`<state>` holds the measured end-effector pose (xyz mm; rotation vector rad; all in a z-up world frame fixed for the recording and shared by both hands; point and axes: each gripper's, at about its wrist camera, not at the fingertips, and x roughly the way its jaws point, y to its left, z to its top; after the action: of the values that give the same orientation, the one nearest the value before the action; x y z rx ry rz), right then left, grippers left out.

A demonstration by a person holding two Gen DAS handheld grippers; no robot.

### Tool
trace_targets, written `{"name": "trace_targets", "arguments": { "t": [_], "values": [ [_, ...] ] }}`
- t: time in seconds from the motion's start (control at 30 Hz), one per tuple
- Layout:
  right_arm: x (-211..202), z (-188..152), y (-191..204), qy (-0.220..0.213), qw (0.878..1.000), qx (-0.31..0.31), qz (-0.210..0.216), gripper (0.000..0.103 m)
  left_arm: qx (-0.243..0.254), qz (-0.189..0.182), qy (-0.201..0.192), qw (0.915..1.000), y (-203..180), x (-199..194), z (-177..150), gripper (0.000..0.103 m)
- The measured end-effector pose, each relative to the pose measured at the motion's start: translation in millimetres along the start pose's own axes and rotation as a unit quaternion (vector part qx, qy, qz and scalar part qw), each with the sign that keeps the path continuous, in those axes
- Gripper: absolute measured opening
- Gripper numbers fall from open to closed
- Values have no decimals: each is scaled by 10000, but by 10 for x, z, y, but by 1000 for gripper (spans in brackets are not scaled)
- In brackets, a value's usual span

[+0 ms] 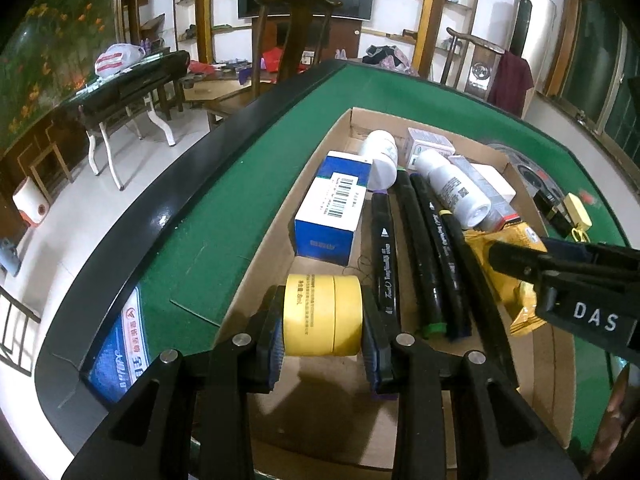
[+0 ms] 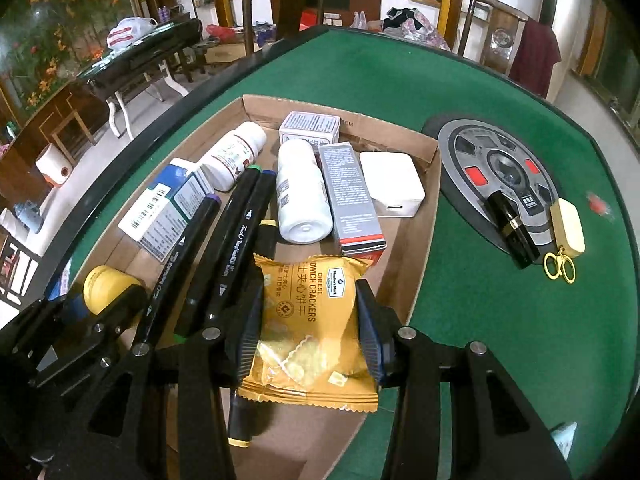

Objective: Organize objects
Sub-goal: 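Carry the tape roll and cracker bag into the cardboard box, release both, then move the right tool toward the clear packet while the left tool approaches the black tube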

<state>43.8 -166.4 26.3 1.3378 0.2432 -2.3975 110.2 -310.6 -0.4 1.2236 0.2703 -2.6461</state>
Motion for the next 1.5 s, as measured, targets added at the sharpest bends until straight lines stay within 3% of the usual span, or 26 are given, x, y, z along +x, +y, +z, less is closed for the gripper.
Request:
{"name": "trace_targets", "arguments": {
  "t": [0.1, 0.17, 0.3, 0.7, 0.8, 0.87, 1.0, 1.5],
  "values": [
    [23, -5, -8, 26, 10000, 72, 49, 45, -68, -75, -11, 9999, 9, -26, 8, 31],
    [31, -10, -9, 35, 9998, 123, 175, 45, -144, -114, -55, 9998, 20, -78, 19, 44],
    [100, -65, -41, 267, 9979, 391, 442, 49, -185, -82, -284, 9994, 9, -248, 58, 57],
    [-476, -105, -71, -776, 9952, 314, 504, 56, 119, 536, -889, 9945, -216, -635, 138, 62],
    [-525, -95, -95, -855, 9943, 348, 533, 57, 123, 649, -1050, 9923, -241, -705, 154, 72],
    [-522, -94, -117, -852, 9940, 389, 572, 57, 93, 713, -1178, 9904, -249, -750, 158, 85],
    [-501, -131, -191, -805, 9935, 482, 637, 57, 85, 880, -1305, 9875, -273, -797, 164, 86],
    [-594, -286, -556, -945, 9901, 753, 711, 57, 433, 927, -1287, 9864, -663, -832, 146, 86]
  ]
}}
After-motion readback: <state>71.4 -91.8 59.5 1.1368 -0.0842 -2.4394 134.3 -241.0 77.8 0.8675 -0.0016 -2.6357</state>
